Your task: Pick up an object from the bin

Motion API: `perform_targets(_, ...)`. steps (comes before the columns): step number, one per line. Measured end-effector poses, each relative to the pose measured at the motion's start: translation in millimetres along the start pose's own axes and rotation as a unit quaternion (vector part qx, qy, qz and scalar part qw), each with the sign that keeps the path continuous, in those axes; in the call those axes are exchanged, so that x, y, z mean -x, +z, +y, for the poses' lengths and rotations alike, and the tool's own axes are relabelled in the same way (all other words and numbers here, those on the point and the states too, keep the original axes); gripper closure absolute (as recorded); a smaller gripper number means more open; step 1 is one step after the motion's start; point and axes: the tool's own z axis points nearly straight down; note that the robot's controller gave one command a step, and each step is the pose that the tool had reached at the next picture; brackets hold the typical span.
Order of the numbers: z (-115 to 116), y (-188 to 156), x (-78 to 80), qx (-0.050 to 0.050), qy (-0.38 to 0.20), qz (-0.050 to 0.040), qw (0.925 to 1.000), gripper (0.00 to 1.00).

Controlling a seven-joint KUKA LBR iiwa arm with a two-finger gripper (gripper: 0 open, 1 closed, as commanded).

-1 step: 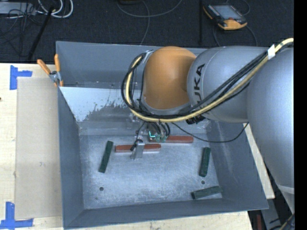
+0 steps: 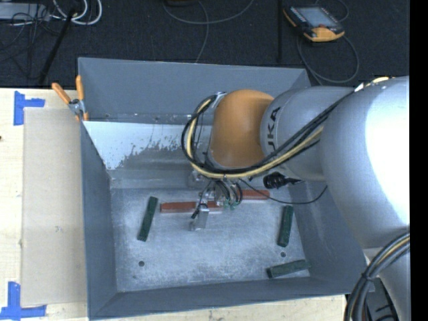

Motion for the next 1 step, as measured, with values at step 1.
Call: perform_targets(1,2.2,-5.1,2.0,0.002,0.000,-0.0037,1.0000,1.00)
